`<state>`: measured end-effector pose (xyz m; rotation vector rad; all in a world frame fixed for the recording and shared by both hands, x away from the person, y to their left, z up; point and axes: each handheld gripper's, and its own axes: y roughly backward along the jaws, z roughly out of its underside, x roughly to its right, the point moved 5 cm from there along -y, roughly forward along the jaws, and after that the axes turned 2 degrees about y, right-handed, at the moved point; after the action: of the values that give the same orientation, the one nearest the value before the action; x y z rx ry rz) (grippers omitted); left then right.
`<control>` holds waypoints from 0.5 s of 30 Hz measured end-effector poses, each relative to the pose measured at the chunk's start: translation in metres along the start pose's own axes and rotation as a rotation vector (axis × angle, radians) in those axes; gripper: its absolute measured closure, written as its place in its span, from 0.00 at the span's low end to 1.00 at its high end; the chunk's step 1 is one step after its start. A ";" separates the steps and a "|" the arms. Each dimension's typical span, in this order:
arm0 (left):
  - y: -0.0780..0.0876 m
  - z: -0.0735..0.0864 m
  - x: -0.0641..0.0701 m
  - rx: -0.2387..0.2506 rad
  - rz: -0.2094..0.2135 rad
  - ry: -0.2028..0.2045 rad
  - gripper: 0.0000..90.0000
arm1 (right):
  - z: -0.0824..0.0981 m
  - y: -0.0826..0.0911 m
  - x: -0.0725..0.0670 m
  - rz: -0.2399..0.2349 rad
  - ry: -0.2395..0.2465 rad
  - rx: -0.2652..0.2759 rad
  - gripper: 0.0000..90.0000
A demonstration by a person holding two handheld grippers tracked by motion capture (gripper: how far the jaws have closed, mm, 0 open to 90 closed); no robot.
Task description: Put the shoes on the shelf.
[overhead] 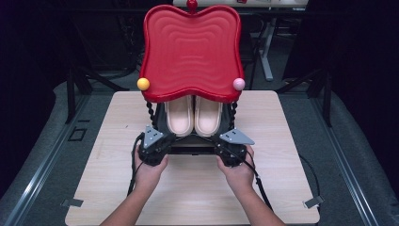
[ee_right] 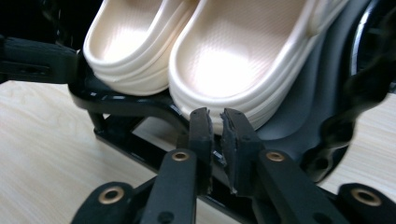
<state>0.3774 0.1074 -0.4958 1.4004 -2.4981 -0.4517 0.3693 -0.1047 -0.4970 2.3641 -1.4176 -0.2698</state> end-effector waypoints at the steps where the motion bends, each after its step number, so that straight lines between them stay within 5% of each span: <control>1: 0.001 -0.002 -0.001 0.009 -0.005 0.005 0.92 | -0.001 0.000 0.002 0.001 -0.010 0.001 0.87; 15: -0.013 -0.012 -0.014 0.035 -0.062 0.072 0.60 | -0.017 -0.007 0.016 0.041 -0.081 0.047 0.66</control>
<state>0.3990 0.1108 -0.4909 1.4843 -2.4227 -0.3638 0.3885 -0.1125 -0.4839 2.3834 -1.5233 -0.3285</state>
